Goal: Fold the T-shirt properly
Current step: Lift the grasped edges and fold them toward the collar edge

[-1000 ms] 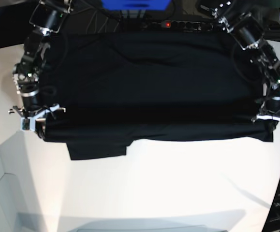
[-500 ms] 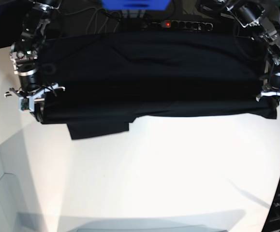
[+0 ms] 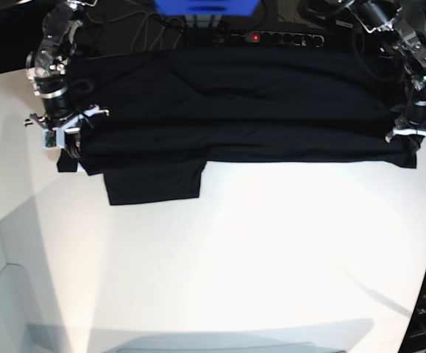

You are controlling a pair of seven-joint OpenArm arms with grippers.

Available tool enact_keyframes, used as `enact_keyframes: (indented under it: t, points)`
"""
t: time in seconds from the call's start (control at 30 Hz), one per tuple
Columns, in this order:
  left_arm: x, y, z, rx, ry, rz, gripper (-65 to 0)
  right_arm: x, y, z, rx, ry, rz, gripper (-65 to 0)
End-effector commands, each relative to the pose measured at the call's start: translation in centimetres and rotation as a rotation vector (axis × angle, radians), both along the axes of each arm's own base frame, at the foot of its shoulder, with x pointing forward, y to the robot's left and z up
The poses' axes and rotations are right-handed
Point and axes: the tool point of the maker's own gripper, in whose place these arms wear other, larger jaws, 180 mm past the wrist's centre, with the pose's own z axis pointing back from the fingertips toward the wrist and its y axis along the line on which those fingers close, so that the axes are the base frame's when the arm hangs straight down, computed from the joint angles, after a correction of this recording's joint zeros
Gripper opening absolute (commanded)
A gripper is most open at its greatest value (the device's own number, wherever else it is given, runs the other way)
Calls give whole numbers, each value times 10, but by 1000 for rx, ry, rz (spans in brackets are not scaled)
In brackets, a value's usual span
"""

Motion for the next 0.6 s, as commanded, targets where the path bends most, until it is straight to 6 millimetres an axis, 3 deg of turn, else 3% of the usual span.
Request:
enact_keyframes:
  t: [0.0,0.2,0.5,0.57]
  points:
    - [3,4,12,25,-41,4,-649,3,0,7,10,-43,6,-650]
    - [-3,0,5,14,-25,6,-649,-1,-2,-6,27,-18,1,-650]
    - [-11,1,-16,-33,12,27,-649,1,-8,-4,8,-17,9,-650]
    - [-11,1,-16,-33,12,27,-649,0,-8,-5,6,-14,10,-596]
